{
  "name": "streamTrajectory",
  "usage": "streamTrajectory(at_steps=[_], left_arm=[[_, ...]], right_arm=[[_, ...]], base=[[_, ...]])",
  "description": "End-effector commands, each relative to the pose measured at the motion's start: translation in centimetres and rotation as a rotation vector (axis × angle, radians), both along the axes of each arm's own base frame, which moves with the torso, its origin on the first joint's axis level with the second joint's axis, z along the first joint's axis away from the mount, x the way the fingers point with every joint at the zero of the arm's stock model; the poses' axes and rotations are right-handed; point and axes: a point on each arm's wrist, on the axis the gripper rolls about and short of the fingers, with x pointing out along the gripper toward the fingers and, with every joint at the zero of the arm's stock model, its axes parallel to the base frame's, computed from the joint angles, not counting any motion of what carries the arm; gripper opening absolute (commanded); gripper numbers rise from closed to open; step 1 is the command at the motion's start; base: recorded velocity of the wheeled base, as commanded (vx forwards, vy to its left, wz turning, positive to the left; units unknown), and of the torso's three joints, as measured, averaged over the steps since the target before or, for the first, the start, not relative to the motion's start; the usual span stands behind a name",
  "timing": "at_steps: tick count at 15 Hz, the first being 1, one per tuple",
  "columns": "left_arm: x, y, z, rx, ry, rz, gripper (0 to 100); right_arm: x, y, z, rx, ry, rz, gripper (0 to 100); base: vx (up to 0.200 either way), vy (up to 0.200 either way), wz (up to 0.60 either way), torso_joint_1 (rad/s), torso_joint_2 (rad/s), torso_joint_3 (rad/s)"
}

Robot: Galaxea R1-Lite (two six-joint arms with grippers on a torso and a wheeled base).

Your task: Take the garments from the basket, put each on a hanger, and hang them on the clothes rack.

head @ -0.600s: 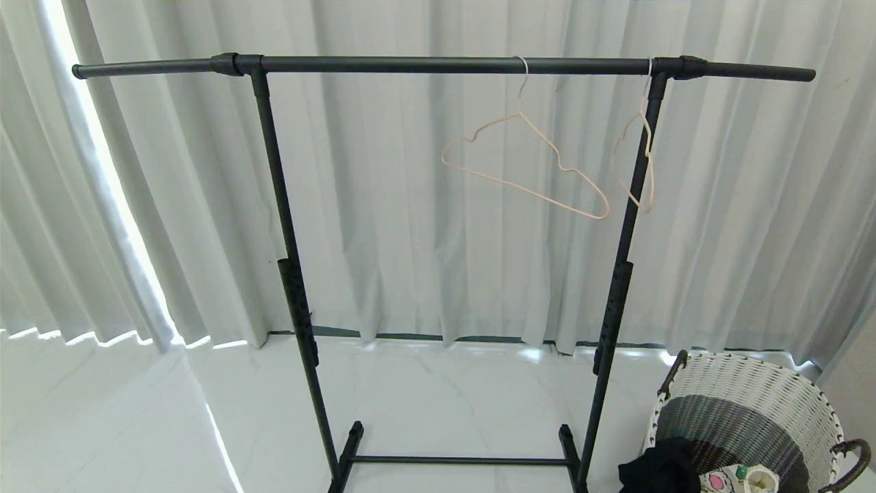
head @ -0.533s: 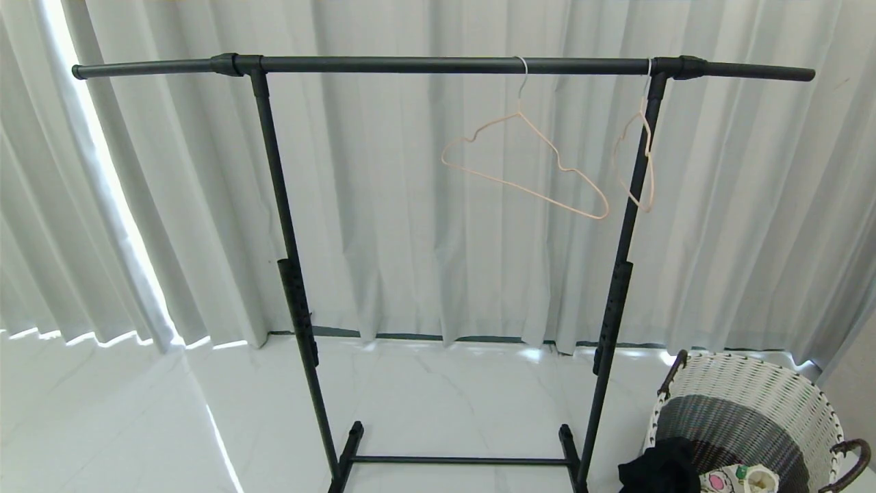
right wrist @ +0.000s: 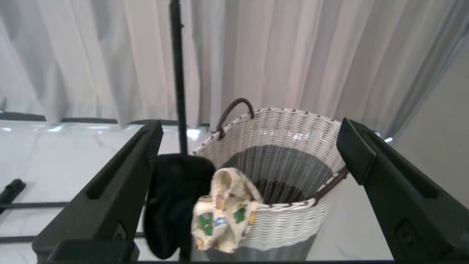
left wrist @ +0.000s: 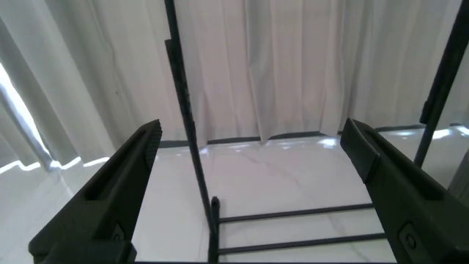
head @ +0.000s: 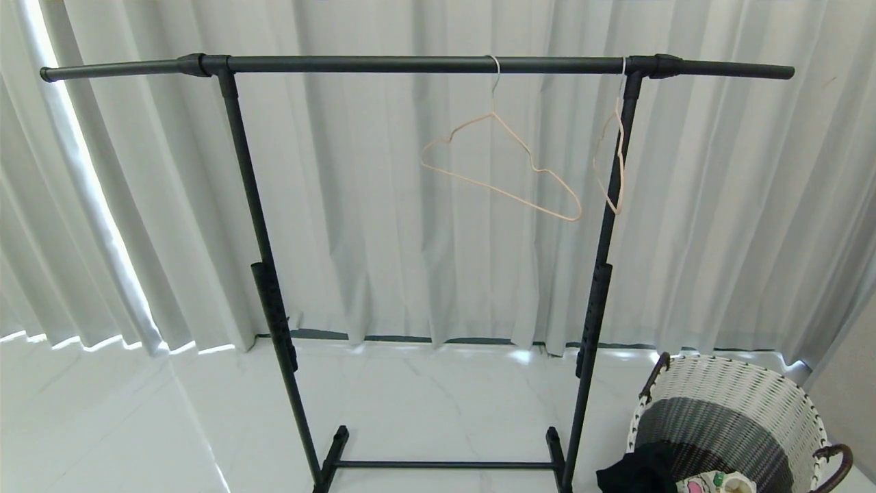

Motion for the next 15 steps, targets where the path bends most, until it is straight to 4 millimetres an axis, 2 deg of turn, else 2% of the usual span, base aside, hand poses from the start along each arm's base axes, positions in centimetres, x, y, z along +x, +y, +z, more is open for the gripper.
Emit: streamTrajectory(at_steps=[1,11,15], left_arm=[[0.00,0.00,0.01,0.000,-0.001,0.000,100],[0.00,0.00,-0.01,0.000,0.001,0.000,100],[0.00,0.00,-0.01,0.003,0.000,0.000,100]], right_arm=[[0.00,0.00,0.00,0.000,0.000,0.000,100],[0.00,0.01,0.00,0.003,0.001,0.002,100],[0.00,0.01,0.03,-0.071,-0.004,0.004,100]], base=[[0.000,0.000,0.00,0.000,0.00,0.000],[0.020,0.000,0.00,0.000,0.00,0.000],[0.000,0.000,0.00,0.000,0.00,0.000]])
